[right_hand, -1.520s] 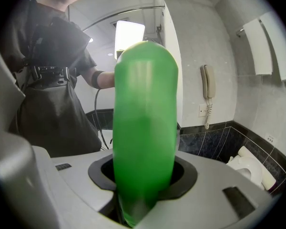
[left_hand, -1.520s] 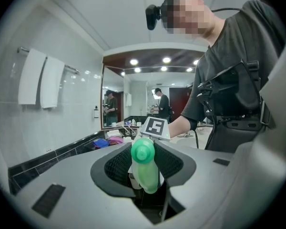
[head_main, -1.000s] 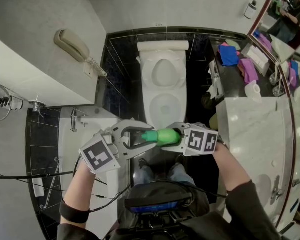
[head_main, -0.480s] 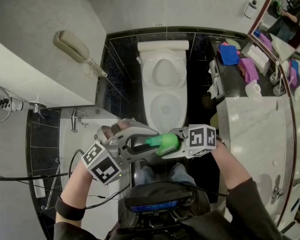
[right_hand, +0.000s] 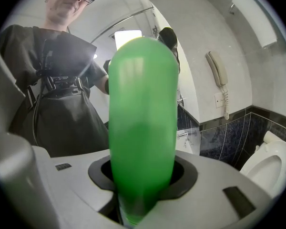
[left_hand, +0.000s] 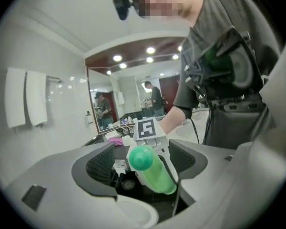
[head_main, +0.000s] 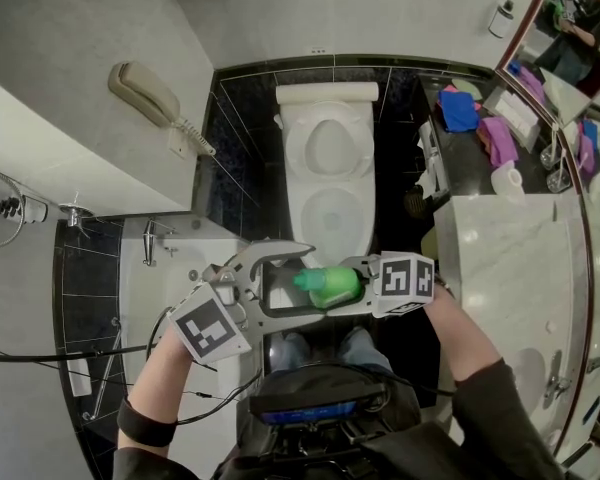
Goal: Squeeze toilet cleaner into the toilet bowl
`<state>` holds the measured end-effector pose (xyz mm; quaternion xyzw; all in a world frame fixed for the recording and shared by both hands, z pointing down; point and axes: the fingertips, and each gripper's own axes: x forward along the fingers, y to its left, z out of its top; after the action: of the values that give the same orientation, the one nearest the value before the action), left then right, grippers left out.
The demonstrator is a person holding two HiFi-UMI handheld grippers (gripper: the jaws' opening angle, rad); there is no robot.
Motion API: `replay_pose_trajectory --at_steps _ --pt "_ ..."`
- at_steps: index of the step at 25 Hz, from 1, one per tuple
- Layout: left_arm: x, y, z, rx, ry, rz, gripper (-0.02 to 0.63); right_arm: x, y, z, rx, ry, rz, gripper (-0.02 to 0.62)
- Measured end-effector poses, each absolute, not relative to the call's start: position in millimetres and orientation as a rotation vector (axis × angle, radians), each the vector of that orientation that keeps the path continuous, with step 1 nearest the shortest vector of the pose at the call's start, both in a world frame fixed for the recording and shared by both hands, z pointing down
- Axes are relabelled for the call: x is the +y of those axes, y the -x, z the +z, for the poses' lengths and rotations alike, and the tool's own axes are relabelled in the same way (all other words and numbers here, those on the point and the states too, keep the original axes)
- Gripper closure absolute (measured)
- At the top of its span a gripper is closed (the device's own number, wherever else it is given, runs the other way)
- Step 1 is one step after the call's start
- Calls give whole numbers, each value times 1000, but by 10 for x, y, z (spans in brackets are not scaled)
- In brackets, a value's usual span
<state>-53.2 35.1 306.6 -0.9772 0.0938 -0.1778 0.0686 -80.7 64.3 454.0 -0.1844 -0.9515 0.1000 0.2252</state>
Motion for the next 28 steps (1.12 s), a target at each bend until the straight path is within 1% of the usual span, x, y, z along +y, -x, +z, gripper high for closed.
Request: replay_pose_trajectory --at_steps 2,6,9,14,15,17,19,22,28 --pt "252 598 3033 400 3113 -473 241 631 808 4541 -2607 503 268 416" --pt "181 781 3251 522 3416 -496 241 595 799 4564 -2576 493 243 416" --pt "154 846 3255 601 3591 -398 241 557 778 4584 -2567 481 227 416" --pt "132 821 3286 627 3633 -460 243 521 785 4617 -2553 469 214 416" --pt "125 816 3295 625 3637 -456 258 518 790 4623 -2550 468 211 416" --pt "105 808 3298 628 3639 -425 331 511 797 4632 -2547 467 208 416" --pt "94 802 3302 630 3624 -403 478 507 795 4633 -2546 466 205 416" --pt "119 784 3320 583 3552 -437 485 517 777 4643 -2537 473 202 416" --pt "235 698 3297 412 3323 -632 482 579 769 4694 -2517 515 226 416"
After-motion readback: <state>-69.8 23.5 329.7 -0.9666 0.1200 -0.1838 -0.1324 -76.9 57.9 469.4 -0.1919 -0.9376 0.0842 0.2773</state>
